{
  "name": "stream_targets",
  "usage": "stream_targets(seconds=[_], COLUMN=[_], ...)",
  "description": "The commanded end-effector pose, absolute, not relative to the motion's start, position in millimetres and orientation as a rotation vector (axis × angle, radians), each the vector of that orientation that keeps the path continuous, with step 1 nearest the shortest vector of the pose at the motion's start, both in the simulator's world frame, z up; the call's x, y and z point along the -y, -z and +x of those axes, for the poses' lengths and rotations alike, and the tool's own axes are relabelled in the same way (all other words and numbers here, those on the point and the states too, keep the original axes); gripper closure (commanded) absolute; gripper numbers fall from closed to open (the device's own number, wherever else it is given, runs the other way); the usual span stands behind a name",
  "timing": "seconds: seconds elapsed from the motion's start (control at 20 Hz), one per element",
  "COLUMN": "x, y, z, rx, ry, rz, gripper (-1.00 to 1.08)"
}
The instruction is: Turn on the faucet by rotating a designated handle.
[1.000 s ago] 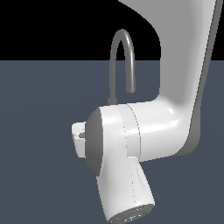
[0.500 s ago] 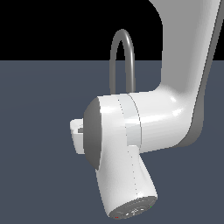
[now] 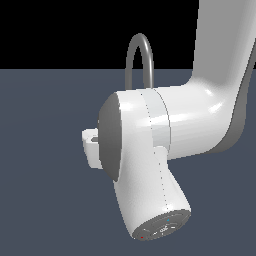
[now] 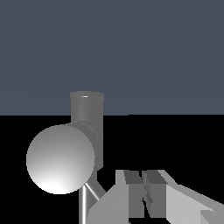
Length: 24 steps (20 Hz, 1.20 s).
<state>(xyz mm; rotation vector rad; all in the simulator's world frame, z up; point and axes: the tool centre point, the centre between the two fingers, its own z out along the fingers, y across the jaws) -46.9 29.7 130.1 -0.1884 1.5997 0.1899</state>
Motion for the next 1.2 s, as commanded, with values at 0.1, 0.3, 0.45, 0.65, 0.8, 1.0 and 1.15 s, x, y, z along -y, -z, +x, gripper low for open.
stream_targets(seconds=[0.1,0.3,0.45,0.65,0.8,1.0,1.15], x=[-17.2,-1.0,11.3,-8.3,7.8,29.7,46.5], y=[-139.1,-150.8,-159.7,-142.9,-143.4,-144.2,-144.9], z=[-43.7,-38.7,-35.1,-43.1,-38.1,-31.7,-27.0], rx=[-1.591,-1.579,-1.571,-1.609,-1.599,-1.584,-1.573], ry=[-0.185,-0.18,-0.177,-0.223,-0.211,-0.196,-0.184], rz=[-0.187,-0.184,-0.182,-0.212,-0.205,-0.195,-0.187], gripper=[1.08,1.08,1.08,1.08,1.08,1.08,1.08])
